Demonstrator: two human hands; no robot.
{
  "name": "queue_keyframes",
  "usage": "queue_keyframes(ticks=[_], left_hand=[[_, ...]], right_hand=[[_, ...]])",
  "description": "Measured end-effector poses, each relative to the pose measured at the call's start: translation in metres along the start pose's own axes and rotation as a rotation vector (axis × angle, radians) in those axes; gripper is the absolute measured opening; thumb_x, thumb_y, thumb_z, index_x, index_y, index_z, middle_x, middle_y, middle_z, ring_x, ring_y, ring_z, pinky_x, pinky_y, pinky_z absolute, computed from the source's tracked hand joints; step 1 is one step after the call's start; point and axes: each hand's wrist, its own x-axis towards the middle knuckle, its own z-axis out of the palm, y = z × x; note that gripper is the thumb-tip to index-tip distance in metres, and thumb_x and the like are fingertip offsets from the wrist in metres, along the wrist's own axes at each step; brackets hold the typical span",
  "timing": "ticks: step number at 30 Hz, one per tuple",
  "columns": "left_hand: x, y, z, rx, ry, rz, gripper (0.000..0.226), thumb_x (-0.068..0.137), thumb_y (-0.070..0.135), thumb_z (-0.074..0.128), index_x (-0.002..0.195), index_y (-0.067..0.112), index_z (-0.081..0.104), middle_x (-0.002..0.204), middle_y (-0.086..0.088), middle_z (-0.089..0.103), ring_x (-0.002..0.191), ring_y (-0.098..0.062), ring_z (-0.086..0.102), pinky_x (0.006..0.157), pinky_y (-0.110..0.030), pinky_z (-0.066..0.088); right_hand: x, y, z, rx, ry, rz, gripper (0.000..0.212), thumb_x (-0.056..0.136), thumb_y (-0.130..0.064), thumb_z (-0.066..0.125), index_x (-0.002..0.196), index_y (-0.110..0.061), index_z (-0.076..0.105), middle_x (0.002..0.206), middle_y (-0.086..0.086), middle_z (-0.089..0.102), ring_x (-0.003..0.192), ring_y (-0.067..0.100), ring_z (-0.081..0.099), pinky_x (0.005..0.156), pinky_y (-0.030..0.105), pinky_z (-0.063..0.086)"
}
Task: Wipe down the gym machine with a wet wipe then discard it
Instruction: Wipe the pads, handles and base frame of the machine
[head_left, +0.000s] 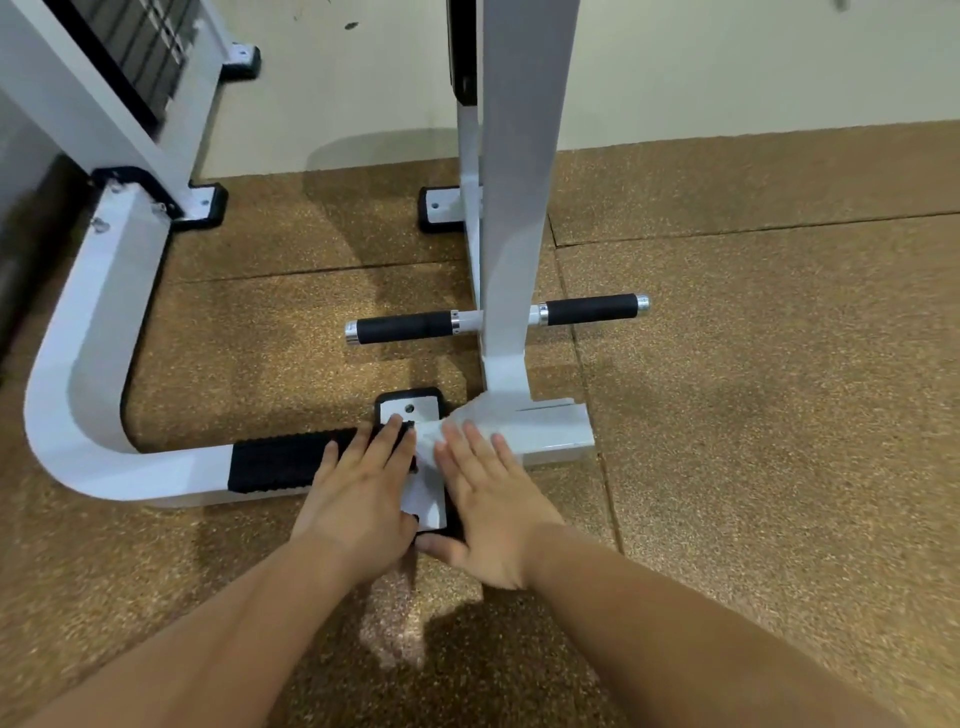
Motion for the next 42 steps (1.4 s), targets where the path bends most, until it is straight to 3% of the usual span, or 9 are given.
queue_keyframes(ticks=[4,7,10,17,22,27,33,36,42], left_hand=[[-0.004,0.002,-0.007,-0.009,-0.031,-0.033,0.084,0.099,0.043,0.049,0.163,0.024,-0.002,0.170,0.002,-0.014,0.157,-0.020,-0.007,0.127,-0.049,0.001],[-0.010,0.002,-0.006,-0.042,-0.066,-0.043,0.085,0.099,0.041,0.050,0.163,0.024,-0.003,0.170,0.001,-0.016,0.157,-0.020,-0.009,0.128,-0.047,0.000],[-0.014,-0.002,-0.005,-0.071,-0.116,-0.029,0.086,0.099,0.032,0.051,0.163,0.023,-0.005,0.169,0.002,-0.020,0.157,-0.019,-0.013,0.128,-0.046,0.002],[-0.016,-0.010,-0.008,-0.130,-0.161,-0.017,0.084,0.099,0.025,0.052,0.163,0.026,-0.001,0.168,0.006,-0.020,0.157,-0.015,-0.012,0.128,-0.046,0.007],[-0.019,-0.007,-0.012,-0.067,-0.158,-0.012,0.083,0.099,0.028,0.050,0.163,0.026,-0.003,0.169,0.004,-0.020,0.157,-0.017,-0.013,0.127,-0.050,0.000],[-0.014,0.008,-0.017,0.042,-0.104,0.035,0.082,0.101,0.038,0.045,0.162,0.026,-0.008,0.169,0.002,-0.018,0.157,-0.022,-0.013,0.126,-0.053,-0.003],[-0.001,0.035,-0.018,0.119,-0.106,0.100,0.084,0.101,0.042,0.044,0.161,0.023,-0.012,0.169,0.001,-0.020,0.156,-0.023,-0.014,0.126,-0.055,-0.001],[0.008,0.046,-0.018,0.134,-0.094,0.139,0.084,0.102,0.045,0.041,0.161,0.022,-0.015,0.169,-0.001,-0.021,0.156,-0.024,-0.015,0.126,-0.056,-0.001],[0.033,0.075,-0.023,0.129,-0.035,0.216,0.089,0.100,0.044,0.045,0.160,0.018,-0.014,0.169,-0.003,-0.018,0.157,-0.022,-0.012,0.126,-0.054,-0.001]], right_hand=[[-0.011,0.032,0.001,-0.080,0.046,-0.047,0.087,0.100,-0.074,0.013,0.158,-0.022,-0.027,0.162,0.003,-0.039,0.148,0.024,-0.039,0.126,0.051,-0.010],[-0.026,0.050,0.008,-0.036,0.131,0.294,0.094,0.097,-0.077,0.007,0.155,-0.016,-0.032,0.158,0.015,-0.043,0.146,0.034,-0.041,0.125,0.053,-0.012],[-0.020,0.033,0.010,0.082,0.174,0.538,0.106,0.095,-0.078,0.020,0.157,-0.005,-0.025,0.160,0.026,-0.035,0.149,0.042,-0.032,0.126,0.054,-0.011],[0.018,-0.017,0.009,-0.006,0.053,-0.078,0.112,0.093,-0.069,0.049,0.159,-0.013,-0.021,0.162,0.010,-0.038,0.149,0.027,-0.038,0.127,0.049,-0.010],[-0.010,0.037,0.009,-0.151,0.124,0.136,0.105,0.095,-0.076,0.030,0.152,-0.020,-0.038,0.158,0.015,-0.043,0.146,0.037,-0.039,0.125,0.053,-0.012],[-0.017,0.045,0.007,-0.014,0.178,0.386,0.108,0.092,-0.080,0.032,0.157,-0.016,-0.027,0.161,0.023,-0.035,0.149,0.043,-0.032,0.125,0.054,-0.013],[-0.004,0.029,0.009,-0.048,0.124,0.001,0.102,0.095,-0.069,0.044,0.161,-0.024,-0.019,0.165,0.006,-0.034,0.148,0.037,-0.037,0.125,0.053,-0.014],[-0.016,0.059,0.006,-0.066,0.149,0.075,0.091,0.098,-0.070,0.037,0.161,-0.034,-0.018,0.162,0.016,-0.038,0.146,0.043,-0.037,0.124,0.053,-0.017],[-0.025,0.094,-0.008,0.027,0.225,0.030,0.092,0.098,-0.061,0.049,0.164,-0.009,0.013,0.172,0.015,0.004,0.159,0.029,-0.003,0.125,0.034,-0.010]])
